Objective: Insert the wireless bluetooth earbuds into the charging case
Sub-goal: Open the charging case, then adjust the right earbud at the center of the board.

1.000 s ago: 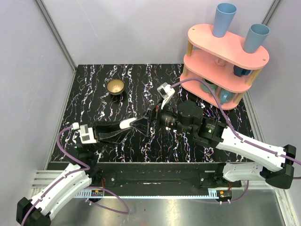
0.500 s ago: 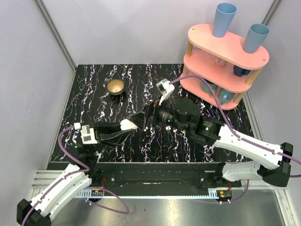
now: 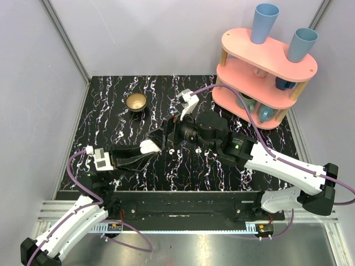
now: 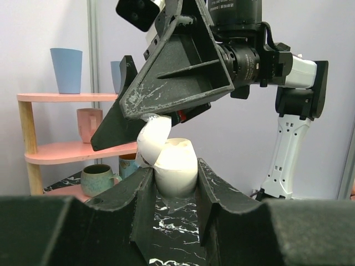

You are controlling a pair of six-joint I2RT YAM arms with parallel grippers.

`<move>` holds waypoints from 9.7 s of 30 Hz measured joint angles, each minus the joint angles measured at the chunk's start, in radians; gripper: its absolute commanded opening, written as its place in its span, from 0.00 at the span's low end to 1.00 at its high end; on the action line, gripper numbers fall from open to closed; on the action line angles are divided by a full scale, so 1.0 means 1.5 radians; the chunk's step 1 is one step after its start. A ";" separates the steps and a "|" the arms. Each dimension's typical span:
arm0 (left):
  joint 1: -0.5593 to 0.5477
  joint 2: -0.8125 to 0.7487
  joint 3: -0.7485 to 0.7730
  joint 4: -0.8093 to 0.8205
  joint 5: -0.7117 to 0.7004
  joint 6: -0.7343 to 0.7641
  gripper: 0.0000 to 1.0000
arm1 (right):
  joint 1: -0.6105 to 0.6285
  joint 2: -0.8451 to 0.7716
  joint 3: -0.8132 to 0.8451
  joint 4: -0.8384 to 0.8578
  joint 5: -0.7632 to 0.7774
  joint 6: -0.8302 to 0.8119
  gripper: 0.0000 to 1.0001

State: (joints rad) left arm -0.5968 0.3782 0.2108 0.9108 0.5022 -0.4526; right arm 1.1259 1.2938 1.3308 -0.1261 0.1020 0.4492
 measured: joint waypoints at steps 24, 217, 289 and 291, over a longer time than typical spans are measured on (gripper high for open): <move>-0.001 -0.034 -0.049 -0.055 -0.107 -0.017 0.00 | 0.000 -0.009 0.025 -0.050 -0.060 -0.055 1.00; -0.001 -0.161 -0.013 -0.333 -0.058 0.077 0.00 | -0.382 0.283 -0.295 0.017 -0.170 0.056 0.36; -0.001 -0.174 -0.013 -0.348 -0.060 0.052 0.00 | -0.328 0.126 -0.472 0.061 -0.074 0.185 0.24; -0.001 -0.174 -0.013 -0.348 -0.060 0.052 0.00 | -0.326 0.118 -0.475 0.049 -0.074 0.185 0.25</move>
State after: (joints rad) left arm -0.5983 0.1177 0.1905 0.3885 0.4129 -0.3748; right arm 0.6373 1.4704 0.6189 -0.0521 -0.0093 0.7273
